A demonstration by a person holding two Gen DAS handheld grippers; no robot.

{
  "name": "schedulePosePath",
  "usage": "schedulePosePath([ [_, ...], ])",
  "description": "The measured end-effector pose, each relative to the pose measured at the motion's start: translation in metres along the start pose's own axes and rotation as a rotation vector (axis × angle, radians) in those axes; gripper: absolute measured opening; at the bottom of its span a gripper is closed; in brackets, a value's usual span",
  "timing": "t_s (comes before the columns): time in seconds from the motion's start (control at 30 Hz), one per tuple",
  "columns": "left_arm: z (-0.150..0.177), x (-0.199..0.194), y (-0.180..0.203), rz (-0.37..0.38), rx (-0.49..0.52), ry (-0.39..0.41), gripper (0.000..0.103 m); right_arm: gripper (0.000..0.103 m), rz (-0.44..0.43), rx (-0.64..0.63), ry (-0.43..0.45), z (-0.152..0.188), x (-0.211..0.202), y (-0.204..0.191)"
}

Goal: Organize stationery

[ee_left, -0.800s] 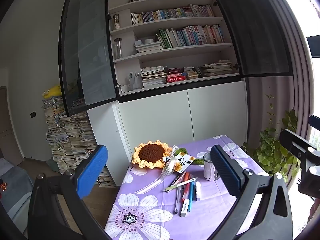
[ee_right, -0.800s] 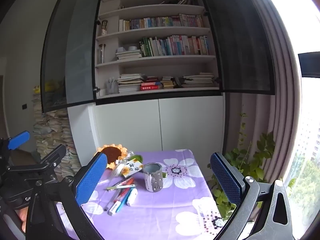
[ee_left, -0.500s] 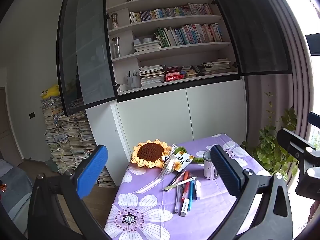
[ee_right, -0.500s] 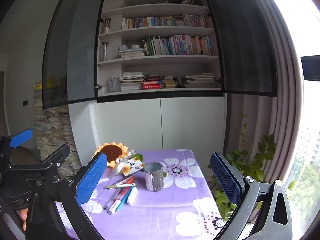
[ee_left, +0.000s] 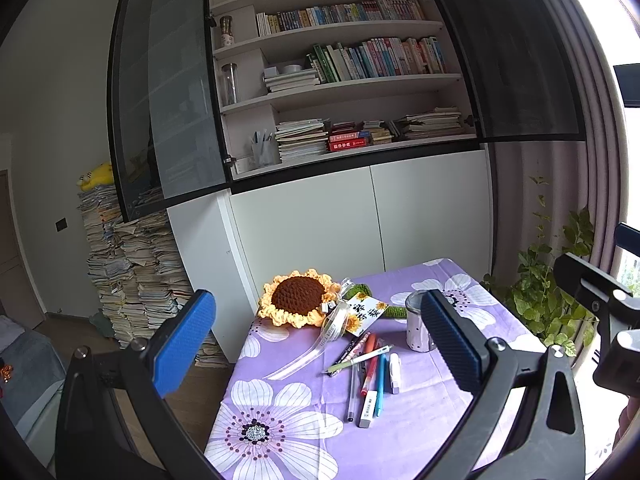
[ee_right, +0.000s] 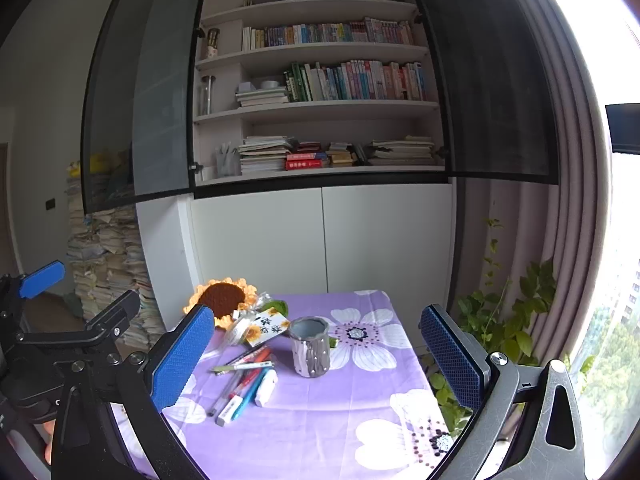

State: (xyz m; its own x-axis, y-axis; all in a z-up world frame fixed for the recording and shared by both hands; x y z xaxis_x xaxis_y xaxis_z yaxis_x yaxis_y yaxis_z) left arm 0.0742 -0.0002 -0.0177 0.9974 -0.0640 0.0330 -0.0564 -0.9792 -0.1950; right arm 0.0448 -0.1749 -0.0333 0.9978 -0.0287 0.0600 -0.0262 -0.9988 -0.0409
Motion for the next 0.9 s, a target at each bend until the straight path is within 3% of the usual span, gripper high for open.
schedulePosePath([
  [0.9,0.016,0.021,0.003,0.017,0.003,-0.037,0.102,0.103,-0.021,0.01,-0.054,0.016,0.02,-0.004],
])
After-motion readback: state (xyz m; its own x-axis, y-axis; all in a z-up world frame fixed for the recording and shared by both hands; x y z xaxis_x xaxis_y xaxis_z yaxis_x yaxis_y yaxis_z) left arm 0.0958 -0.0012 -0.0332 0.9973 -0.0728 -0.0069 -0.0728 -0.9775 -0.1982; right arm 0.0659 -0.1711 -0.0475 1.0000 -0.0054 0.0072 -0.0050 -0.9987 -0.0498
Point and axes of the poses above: each gripper's, at about its wrist camera, not at the fingertips, and x roughly the way its jaws point, y to its right, z to its underside, the point moved 6 cm from there along x, roughly the way its jaws point, and after that the axes turned 14 degrees about y, right-handed, at the moved point
